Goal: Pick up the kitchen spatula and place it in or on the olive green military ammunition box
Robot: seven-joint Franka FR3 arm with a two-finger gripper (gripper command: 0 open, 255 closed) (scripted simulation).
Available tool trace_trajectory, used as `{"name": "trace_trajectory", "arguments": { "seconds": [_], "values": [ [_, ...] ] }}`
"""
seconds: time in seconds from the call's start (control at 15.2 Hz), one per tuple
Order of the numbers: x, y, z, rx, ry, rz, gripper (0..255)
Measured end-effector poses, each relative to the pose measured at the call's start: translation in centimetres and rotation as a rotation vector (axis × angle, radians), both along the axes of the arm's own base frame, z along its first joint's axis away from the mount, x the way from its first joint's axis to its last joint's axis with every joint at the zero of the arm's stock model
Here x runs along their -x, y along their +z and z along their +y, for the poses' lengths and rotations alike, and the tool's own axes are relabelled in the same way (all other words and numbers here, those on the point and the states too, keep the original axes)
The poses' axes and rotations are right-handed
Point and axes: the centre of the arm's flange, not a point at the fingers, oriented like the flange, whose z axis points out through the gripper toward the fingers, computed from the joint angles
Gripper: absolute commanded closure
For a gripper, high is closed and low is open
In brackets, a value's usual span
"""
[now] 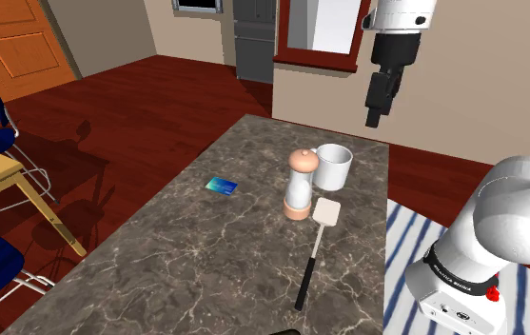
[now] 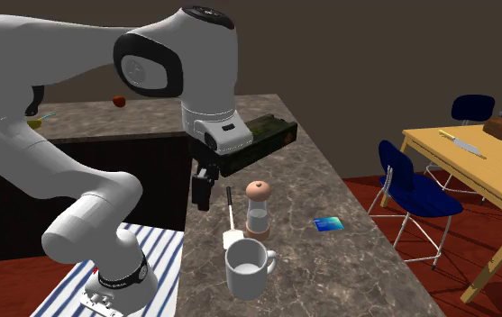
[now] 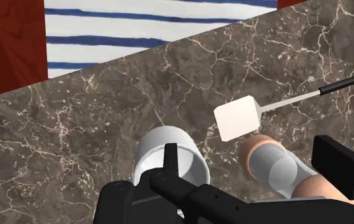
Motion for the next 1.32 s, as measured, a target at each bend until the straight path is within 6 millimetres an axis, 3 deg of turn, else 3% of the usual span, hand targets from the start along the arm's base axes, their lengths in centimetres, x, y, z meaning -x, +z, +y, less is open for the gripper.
{"name": "trace_trajectory", "arguments": {
  "seconds": [0.26,0.86,1.12,1.32],
  "values": [
    [1.3,-1.8,1.5,0.011,-0.125,0.001,0],
    [4.5,-9.6,9.6,0.058,-0.681,0.007,0],
    [4.7,-13.3,13.5,0.080,-0.934,0.010,0],
    [3.7,-16.1,16.2,0.096,-1.126,0.013,0]
  ]
}}
